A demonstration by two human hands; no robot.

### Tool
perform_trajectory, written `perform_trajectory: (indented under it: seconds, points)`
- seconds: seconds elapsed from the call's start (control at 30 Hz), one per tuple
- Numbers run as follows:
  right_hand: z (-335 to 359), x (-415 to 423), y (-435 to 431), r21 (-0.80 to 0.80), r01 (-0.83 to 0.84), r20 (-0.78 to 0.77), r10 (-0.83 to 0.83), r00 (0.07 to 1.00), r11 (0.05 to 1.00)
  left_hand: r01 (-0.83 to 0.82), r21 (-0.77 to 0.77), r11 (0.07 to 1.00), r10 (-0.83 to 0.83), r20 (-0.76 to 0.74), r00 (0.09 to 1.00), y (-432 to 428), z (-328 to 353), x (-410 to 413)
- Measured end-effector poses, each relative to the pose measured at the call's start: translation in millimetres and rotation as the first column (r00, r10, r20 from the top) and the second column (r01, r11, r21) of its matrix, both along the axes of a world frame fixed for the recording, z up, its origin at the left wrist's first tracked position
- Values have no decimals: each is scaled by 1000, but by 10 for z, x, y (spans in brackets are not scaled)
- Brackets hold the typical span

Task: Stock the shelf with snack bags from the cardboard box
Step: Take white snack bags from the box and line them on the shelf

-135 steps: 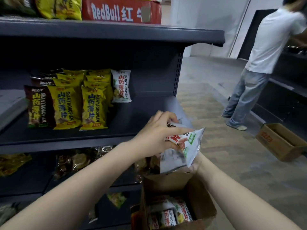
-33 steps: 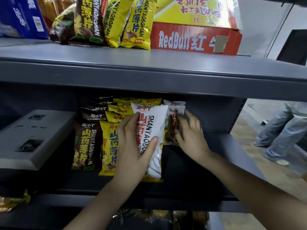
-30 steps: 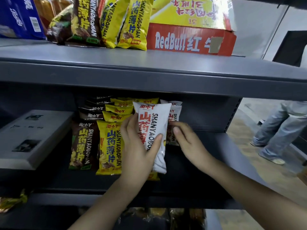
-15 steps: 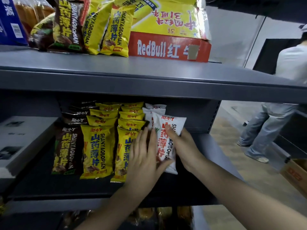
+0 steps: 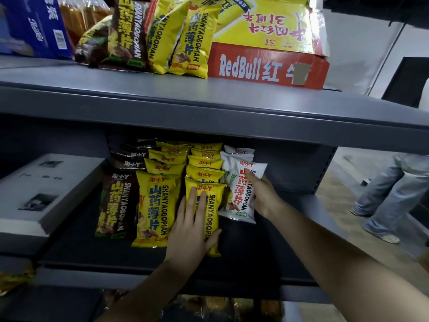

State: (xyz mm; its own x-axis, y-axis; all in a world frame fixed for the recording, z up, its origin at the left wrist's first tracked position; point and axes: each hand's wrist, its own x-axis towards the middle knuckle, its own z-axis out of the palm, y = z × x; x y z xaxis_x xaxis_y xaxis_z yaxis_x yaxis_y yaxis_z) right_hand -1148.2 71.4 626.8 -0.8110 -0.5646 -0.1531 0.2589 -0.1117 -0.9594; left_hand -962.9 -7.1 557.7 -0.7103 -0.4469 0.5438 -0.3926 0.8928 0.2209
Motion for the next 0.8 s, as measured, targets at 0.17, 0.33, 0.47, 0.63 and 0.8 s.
perform_trajectory:
  seconds: [0.17,0.33,0.47,0.63,0.8]
  points:
    - [-130,19,-217,52,117,-166,-107,980,992,39,59,997,-36,-49,998,0,-89,-33]
    - [-235,53,-292,200,228,-459,-115,881,953,33,47,998,-30,-52,998,0,-97,-29]
    - [-326,124,-220,303,342,-607,-96,789,890,34,38,999,-32,-50,998,7,-81,-8]
    - [-298,253,37,232,538,-962,108,252,811,24,31,999,-22,-52,998,17,-63,-6]
    - [-409,263,179,394,614,-766,614,-192,684,3,9,1000,-3,-42,999,20,-66,0]
